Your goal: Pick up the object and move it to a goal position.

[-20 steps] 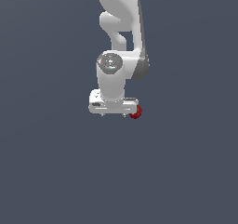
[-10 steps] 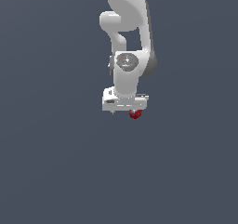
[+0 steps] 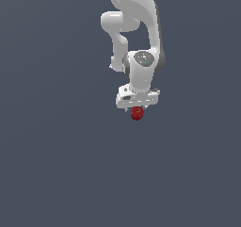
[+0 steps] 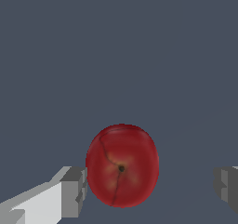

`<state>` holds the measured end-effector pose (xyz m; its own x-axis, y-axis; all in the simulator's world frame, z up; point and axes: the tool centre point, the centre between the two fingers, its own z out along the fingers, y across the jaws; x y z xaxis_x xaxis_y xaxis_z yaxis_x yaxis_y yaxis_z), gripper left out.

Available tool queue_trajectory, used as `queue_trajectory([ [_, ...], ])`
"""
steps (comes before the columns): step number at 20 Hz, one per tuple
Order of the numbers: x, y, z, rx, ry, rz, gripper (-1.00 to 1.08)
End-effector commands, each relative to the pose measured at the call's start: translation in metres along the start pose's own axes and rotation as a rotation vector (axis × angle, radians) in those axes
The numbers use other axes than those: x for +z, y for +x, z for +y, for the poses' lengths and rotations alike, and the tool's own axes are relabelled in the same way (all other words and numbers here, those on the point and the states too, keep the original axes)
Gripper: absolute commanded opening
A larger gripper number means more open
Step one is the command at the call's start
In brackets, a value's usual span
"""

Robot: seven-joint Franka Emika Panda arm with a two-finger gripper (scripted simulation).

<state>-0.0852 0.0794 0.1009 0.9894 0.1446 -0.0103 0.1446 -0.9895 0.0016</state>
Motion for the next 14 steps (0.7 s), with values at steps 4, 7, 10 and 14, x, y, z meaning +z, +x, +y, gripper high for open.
queue_trajectory([
  [4,0.004,-0.011,-0.015,-0.024,0.001,0.009,1.0],
  [7,0.005,-0.012,-0.016,-0.027,0.001,0.01,1.0],
  [10,0.006,-0.012,-0.016,-0.026,0.001,0.009,1.0],
  [14,0.015,-0.012,-0.016,-0.027,0.001,0.009,1.0],
])
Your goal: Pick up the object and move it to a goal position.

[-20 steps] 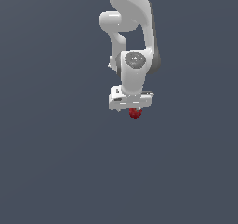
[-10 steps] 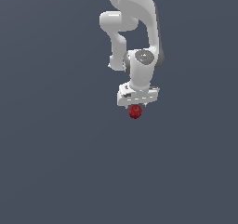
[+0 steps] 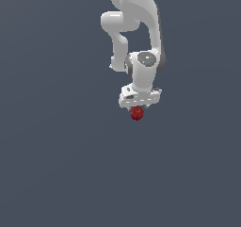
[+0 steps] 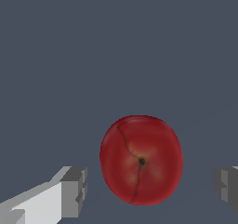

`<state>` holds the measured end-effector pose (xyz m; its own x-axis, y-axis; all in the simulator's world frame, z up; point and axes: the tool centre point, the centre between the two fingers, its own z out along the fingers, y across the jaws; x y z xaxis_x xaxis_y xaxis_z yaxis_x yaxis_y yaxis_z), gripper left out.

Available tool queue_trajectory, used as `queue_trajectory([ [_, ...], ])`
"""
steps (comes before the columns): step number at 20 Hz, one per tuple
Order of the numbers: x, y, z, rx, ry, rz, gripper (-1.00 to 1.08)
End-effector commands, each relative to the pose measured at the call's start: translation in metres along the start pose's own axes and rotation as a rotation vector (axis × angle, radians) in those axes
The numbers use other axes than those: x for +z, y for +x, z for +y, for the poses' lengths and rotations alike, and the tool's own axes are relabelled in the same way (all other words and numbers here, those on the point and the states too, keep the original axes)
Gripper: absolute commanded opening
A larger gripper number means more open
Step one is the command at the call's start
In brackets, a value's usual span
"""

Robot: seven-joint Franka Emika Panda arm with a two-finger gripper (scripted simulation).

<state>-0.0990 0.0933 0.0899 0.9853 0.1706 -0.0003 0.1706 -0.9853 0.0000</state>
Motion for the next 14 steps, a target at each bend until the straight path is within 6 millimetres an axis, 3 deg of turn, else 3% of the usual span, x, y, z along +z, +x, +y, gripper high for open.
queue_trajectory([
  [1,0.008,-0.001,0.0,0.0,0.0,-0.001,1.0],
  [7,0.035,-0.002,-0.001,-0.001,0.0,0.0,1.0],
  [13,0.044,-0.001,-0.001,-0.001,0.0,0.0,1.0],
  [14,0.044,-0.001,-0.001,-0.001,0.0,0.0,-1.0],
])
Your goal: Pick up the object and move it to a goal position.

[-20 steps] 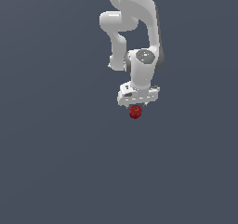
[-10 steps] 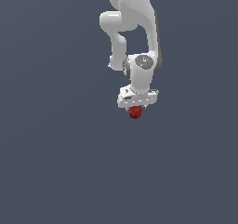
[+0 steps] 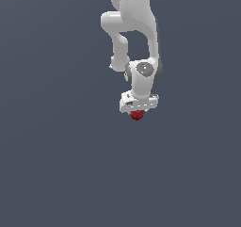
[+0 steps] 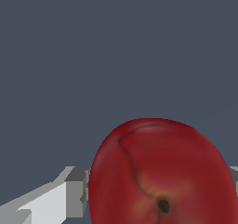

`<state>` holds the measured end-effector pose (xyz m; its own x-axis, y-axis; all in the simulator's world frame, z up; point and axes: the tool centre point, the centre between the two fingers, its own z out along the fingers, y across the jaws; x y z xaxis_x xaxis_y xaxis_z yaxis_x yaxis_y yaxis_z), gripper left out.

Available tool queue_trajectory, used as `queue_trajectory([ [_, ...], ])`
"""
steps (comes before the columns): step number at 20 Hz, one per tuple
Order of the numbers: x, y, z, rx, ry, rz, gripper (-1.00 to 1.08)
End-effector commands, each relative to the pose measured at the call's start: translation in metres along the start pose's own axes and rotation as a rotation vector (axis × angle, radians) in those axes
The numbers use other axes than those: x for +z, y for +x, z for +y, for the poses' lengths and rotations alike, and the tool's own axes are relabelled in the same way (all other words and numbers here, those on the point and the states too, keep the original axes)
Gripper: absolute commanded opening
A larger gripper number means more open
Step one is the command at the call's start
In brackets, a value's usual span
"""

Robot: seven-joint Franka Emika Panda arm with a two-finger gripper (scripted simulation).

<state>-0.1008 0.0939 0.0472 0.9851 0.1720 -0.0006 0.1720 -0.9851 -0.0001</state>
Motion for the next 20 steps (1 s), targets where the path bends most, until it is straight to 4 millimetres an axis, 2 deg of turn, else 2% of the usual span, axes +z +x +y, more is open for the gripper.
queue_trajectory([
  [1,0.001,0.0,0.0,0.0,0.0,0.0,-1.0],
  [13,-0.002,0.001,0.001,0.0,-0.001,0.001,-1.0],
  [20,-0.025,0.009,0.017,0.0,0.0,0.001,-1.0],
])
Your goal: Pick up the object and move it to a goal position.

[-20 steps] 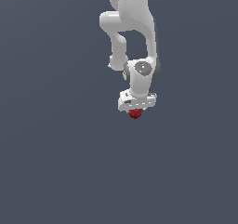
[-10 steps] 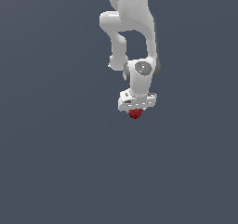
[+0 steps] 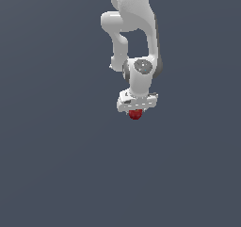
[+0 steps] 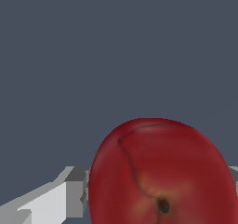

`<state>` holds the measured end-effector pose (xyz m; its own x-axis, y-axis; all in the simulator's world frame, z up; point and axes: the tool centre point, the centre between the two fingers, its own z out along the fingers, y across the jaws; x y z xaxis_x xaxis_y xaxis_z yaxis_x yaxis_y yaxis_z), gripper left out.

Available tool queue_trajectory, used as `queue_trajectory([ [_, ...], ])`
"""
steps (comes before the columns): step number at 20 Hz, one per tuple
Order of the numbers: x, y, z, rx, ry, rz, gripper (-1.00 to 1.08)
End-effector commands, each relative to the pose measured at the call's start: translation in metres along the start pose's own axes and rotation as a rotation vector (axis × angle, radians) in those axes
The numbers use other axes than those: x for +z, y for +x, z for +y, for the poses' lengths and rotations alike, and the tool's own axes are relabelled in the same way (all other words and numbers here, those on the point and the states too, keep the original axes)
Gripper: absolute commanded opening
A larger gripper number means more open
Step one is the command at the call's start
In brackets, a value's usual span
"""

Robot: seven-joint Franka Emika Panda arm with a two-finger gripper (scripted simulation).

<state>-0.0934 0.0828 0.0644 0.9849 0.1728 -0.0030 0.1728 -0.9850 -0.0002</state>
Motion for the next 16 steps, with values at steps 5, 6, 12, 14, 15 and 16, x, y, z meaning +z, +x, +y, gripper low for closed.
queue_trajectory([
  [5,-0.038,0.014,0.025,0.0,0.001,0.003,-1.0],
  [6,-0.045,0.016,0.03,0.0,0.001,0.003,-1.0],
  [12,-0.097,0.034,0.064,0.0,0.002,0.003,-1.0],
  [14,-0.115,0.041,0.076,0.0,0.003,0.003,-1.0],
  [15,-0.124,0.044,0.083,0.0,0.003,0.003,-1.0],
  [16,-0.133,0.047,0.089,0.0,0.003,0.003,-1.0],
])
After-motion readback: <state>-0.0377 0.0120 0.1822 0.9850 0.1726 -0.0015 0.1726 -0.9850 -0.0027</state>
